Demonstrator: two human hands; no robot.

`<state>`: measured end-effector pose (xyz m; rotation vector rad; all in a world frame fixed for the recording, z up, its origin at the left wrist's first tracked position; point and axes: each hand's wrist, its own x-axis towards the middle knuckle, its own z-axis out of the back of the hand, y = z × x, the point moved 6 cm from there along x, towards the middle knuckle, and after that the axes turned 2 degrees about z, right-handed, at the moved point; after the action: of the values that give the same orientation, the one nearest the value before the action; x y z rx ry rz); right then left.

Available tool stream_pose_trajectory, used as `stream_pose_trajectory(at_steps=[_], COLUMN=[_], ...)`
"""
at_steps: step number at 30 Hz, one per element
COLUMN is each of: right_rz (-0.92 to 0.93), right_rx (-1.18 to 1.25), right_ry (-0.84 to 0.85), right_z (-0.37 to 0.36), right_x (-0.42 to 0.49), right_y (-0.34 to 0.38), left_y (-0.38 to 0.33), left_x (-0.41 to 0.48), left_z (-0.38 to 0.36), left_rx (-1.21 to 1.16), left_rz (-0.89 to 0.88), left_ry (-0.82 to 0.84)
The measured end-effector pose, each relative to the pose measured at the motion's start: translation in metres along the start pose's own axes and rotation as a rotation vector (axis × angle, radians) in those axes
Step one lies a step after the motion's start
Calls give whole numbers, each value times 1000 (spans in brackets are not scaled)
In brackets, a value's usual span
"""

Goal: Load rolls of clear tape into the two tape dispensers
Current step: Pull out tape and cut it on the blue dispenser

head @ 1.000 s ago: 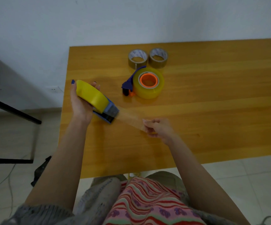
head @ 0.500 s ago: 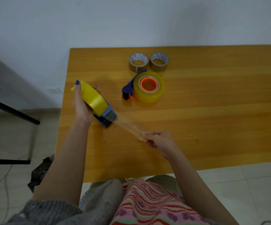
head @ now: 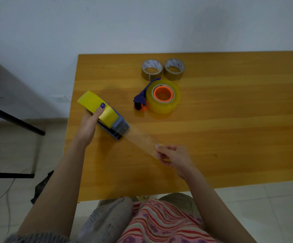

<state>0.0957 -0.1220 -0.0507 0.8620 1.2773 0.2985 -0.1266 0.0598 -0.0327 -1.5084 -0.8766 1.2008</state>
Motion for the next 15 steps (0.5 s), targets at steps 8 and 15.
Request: stream_pose_trajectory(at_steps=[8,15], right_rz=[-82,137], right_rx=[26,87], right_ry=[78,117], right_z=[-9,-28], right_x=[-4,-10], right_y=[-7,28], left_y=[12,-2], left_x=[-14,-15], left_z=[-7,8], left_rx=[87,-273], left_rz=[12,87], left_ry=[-200,-397])
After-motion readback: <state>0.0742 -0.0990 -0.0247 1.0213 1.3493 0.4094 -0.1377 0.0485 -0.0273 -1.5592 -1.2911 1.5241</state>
